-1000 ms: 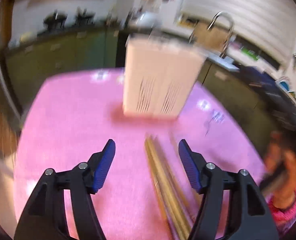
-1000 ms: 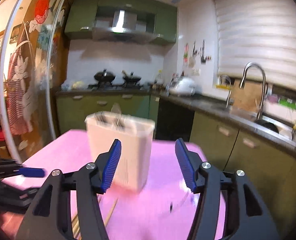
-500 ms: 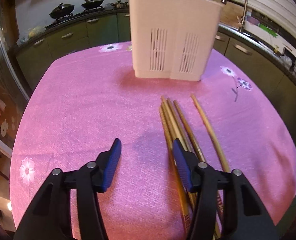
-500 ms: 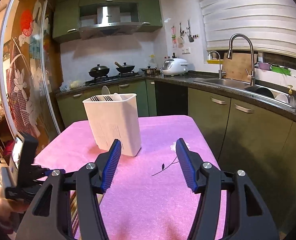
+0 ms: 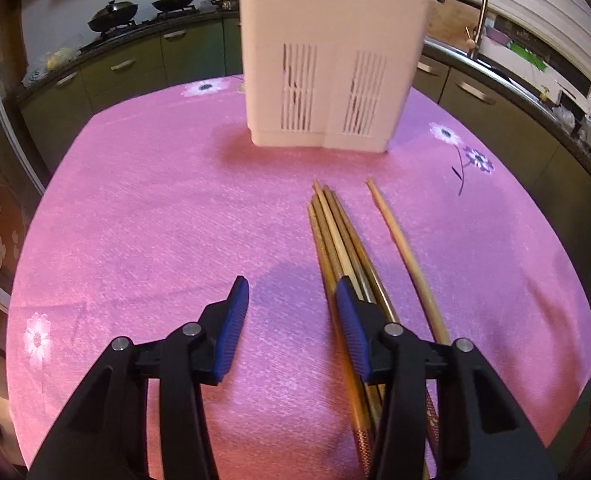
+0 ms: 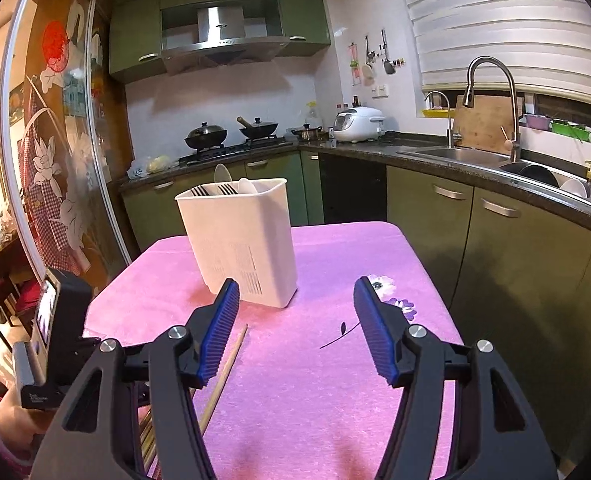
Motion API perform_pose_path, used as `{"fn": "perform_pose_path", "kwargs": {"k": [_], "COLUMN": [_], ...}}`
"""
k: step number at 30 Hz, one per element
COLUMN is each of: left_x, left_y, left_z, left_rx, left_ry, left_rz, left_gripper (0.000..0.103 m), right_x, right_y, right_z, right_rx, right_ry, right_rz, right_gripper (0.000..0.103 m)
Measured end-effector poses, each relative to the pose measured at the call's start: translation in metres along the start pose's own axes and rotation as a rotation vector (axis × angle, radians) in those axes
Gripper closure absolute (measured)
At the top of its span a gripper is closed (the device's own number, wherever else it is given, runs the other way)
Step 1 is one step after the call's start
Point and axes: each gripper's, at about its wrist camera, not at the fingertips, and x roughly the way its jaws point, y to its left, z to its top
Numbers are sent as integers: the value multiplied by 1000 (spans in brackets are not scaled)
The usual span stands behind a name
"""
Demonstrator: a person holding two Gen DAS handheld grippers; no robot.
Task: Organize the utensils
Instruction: 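Close the left tool on a wooden chopstick while the right tool grasps another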
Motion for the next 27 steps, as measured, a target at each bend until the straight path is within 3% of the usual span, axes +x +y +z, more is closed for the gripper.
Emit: {"fn": "perform_pose_path", "kwargs": {"k": [7,12,15,18,20,27], "left_x": [3,3,3,3,3,7], "left_y": [4,12,8,6,6,6], "left_z": [0,0,0,3,4,7], "left_rx": [6,-24,-17,-14,-21,-45], "left_ry": [20,26,24,33,37,18], "left_rz": [36,36,22,12,-2,-1], "left_gripper": [58,59,60,75,80,91], "right_x": [6,24,47,75,93,124], "right_y": [0,14,29,45,53,72], "right_z": [-1,-7,-15,-26,-33,-46], "right_rx": [1,-33,-65,-106,-116,-101], "right_ry": [17,109,217,347,419,469], "right_rz": [-1,15,25,36,47,11], "right_gripper": [43,39,39,40,45,63]}}
